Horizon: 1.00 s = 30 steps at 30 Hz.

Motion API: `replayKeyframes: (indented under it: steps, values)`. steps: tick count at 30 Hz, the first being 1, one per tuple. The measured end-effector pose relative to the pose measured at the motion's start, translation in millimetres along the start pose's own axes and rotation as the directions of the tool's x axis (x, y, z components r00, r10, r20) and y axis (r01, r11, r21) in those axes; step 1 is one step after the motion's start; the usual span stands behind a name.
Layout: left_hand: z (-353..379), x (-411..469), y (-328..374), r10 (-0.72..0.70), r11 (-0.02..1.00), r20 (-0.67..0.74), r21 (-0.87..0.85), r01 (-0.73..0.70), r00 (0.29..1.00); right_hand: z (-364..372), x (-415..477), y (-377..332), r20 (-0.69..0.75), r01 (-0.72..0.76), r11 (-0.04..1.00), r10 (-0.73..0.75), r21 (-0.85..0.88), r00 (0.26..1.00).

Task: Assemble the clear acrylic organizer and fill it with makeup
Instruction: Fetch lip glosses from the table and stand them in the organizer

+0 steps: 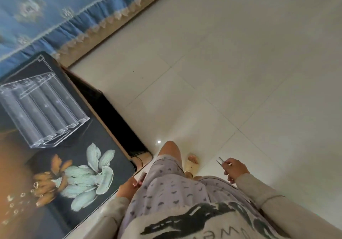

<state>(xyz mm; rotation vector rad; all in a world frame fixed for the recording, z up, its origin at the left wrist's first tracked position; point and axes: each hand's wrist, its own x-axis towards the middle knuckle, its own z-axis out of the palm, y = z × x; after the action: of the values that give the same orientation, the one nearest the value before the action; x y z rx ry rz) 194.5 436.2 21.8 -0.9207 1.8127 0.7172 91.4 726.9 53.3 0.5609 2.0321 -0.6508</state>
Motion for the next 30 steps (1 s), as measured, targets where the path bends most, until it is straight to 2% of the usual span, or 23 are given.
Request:
replayKeyframes:
  steps: [2,3,5,8,10,13,16,20,25,30]
  values:
    - [8,17,39,-0.006,0.991,0.030,-0.132,0.010,1.000,-11,13,-21,0.025,0.033,0.997,-0.032,-0.068,0.999]
    - [8,20,54,-0.014,0.992,0.063,-0.122,0.022,0.998,-16,20,-32,0.037,0.048,0.994,-0.044,-0.103,0.998]
    - [9,25,71,0.004,1.000,0.056,0.006,-0.004,0.998,-24,34,-56,0.053,0.071,0.985,-0.063,-0.160,0.997]
    - [2,51,58,0.001,0.999,0.032,0.050,-0.003,0.999,-34,54,-98,0.072,0.090,0.974,-0.077,-0.206,0.994]
    - [-17,79,33,-0.054,0.997,0.011,-0.048,0.054,0.999,-40,65,-128,0.076,0.099,0.971,-0.084,-0.219,0.994]
    - [-79,66,18,-0.129,0.977,-0.073,-0.178,0.114,0.989,-49,75,-168,0.069,0.100,0.973,-0.087,-0.209,0.994]
    - [-148,43,40,-0.139,0.946,-0.156,-0.313,0.085,0.978,-56,84,-207,0.065,0.112,0.970,-0.100,-0.217,0.993]
    - [-209,46,61,-0.138,0.889,-0.225,-0.458,0.021,0.964,-64,95,-259,0.078,0.176,0.909,-0.158,-0.379,0.984]
    - [-245,57,71,-0.158,0.841,-0.248,-0.542,-0.001,0.956,-69,117,-332,0.115,0.239,0.863,-0.209,-0.445,0.971]
    - [-252,71,78,-0.289,0.786,-0.192,-0.607,0.118,0.938,-68,143,-417,0.169,0.304,0.837,-0.254,-0.455,0.952]
